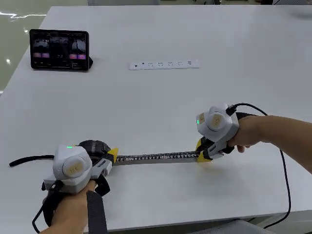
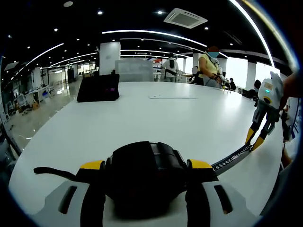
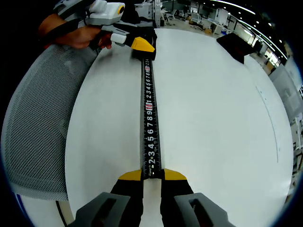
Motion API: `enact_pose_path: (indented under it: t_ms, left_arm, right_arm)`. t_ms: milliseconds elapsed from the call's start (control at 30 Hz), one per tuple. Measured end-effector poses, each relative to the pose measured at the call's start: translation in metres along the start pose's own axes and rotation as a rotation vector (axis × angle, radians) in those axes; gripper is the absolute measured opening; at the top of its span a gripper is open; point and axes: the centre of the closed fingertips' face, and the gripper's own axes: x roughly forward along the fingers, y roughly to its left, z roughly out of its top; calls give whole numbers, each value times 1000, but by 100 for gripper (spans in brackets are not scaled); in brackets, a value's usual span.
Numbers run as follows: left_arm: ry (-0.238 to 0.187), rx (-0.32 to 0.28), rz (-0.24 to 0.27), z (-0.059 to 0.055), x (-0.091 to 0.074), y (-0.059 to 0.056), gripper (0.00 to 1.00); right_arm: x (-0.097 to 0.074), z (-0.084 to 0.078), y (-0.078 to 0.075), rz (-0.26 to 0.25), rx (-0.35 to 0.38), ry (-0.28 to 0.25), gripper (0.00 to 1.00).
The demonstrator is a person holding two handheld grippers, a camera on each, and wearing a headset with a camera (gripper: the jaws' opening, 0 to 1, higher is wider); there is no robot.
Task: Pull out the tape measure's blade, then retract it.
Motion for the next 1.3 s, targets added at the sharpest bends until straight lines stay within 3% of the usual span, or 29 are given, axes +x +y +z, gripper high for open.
enact_pose_path:
  t_ms: [733,967,1167,1300]
  left_arm:
    - [-6,8,-20,-2,-3,-1,64]
    - [-4,5,-21,-3,-3,-1,64]
    - [-10,4,-20,-3,-3,-1,64]
    - [-9,5,-21,-3,-3,-1,64]
  right_arm:
    - [3,6,-2,-17,89,23,9]
    - [5,9,-2,-24,97,101,10]
    - [5,10,-2,-16,112,91,9]
    - [7,12,-1,-18,79,122,9]
